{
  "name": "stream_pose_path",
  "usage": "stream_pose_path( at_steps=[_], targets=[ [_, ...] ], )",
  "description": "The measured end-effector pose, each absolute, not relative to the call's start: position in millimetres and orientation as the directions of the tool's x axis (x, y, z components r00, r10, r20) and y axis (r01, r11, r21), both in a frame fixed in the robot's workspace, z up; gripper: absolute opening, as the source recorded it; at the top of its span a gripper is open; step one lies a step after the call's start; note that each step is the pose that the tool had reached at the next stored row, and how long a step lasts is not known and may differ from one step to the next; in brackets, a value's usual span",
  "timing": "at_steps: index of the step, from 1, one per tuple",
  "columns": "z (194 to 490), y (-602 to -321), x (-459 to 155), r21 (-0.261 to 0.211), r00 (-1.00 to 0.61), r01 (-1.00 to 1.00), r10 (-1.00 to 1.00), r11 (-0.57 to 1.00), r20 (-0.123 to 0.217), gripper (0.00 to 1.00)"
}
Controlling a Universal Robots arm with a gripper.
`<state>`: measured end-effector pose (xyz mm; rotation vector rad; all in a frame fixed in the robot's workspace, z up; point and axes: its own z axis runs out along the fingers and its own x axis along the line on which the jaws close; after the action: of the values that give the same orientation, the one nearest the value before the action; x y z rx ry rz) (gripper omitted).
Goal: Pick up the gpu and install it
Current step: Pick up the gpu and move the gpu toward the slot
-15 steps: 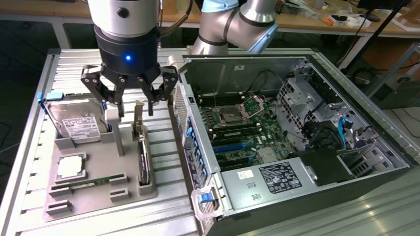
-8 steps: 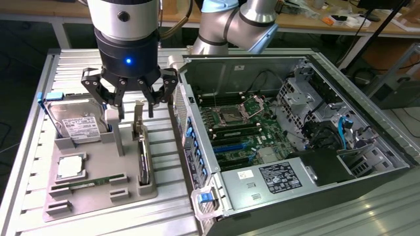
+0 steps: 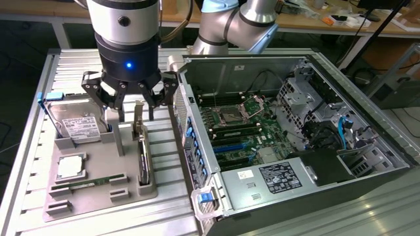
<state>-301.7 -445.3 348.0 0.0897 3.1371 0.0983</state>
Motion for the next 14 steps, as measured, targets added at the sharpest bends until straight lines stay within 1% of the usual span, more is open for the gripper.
stream_pose_path(
  at_steps=[14],
  targets=[
    [339.8, -452.2, -300.9, 0.063, -0.999, 0.050, 0.050, 0.997, 0.000, 0.56]
  ],
)
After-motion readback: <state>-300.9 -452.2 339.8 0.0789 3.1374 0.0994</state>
